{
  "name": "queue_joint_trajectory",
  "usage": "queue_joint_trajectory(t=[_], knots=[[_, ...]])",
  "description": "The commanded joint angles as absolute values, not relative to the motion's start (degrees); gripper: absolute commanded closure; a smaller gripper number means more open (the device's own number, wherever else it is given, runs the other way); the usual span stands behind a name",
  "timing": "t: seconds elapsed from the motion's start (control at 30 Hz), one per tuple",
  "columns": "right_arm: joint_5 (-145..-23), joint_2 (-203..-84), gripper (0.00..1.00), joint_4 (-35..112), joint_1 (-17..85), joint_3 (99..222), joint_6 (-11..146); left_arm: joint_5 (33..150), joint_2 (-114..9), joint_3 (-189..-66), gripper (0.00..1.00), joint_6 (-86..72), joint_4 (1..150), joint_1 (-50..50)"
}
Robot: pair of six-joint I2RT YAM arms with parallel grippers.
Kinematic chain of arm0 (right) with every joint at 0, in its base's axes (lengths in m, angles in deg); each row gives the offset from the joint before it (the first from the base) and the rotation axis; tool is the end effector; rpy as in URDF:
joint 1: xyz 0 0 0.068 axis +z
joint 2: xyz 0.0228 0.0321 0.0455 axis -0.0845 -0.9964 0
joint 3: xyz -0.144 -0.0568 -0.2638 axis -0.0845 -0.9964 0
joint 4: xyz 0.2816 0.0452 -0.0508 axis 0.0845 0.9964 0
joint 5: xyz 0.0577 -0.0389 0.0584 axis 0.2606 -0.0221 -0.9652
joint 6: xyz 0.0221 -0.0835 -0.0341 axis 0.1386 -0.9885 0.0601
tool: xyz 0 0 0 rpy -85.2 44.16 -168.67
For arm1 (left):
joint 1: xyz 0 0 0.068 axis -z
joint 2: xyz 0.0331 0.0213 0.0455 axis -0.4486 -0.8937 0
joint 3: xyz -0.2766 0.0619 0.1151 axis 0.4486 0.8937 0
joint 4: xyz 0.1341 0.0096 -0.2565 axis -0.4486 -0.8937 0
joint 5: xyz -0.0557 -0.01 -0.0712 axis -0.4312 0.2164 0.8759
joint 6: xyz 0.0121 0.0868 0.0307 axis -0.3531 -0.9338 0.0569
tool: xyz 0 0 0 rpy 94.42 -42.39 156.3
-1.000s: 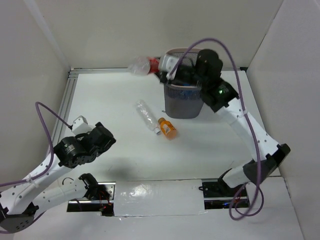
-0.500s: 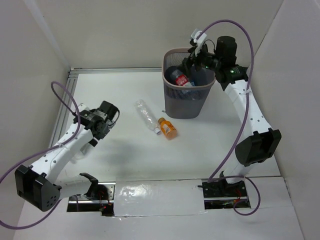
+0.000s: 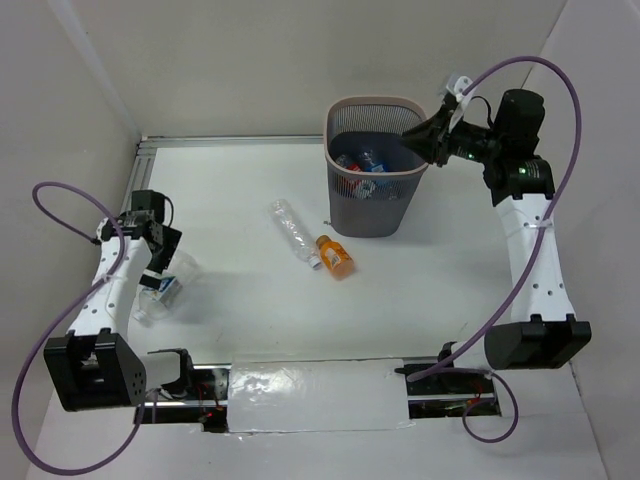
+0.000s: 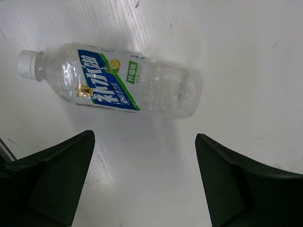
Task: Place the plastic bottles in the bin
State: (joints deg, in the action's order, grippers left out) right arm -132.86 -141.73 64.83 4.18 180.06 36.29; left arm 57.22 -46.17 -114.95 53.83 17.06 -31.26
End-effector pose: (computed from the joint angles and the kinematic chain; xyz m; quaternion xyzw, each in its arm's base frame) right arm 0.3331 0.0656 0.5146 -0.4313 0.6073 0.2349 0.6245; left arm 0.2521 0.0570 0.2710 -0.6320 0.7134 0.0656 0.2956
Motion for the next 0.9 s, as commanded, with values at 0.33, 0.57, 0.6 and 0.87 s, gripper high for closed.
queue_joint_trajectory(t=[0.33, 0.57, 0.6, 0.87], knots=[[-144.9, -137.9, 0.69, 73.1, -2.4, 172.8, 31.8, 70.5, -42.6, -105.0, 0.0, 76.0, 27.8, -39.6], [-147.3, -135.5, 0.69, 76.4, -6.0, 170.5, 27.8, 70.5, -40.6, -101.1, 0.0, 81.3, 32.5, -43.7], [-147.8, -135.5, 0.69, 77.2, -6.7, 169.8, 27.8, 70.5, -40.6, -101.1, 0.0, 81.3, 32.5, -44.2], [-148.4, -135.5, 0.68, 77.8, -8.2, 169.8, 28.0, 70.0, -43.6, -97.8, 0.0, 82.6, 32.4, -47.7]])
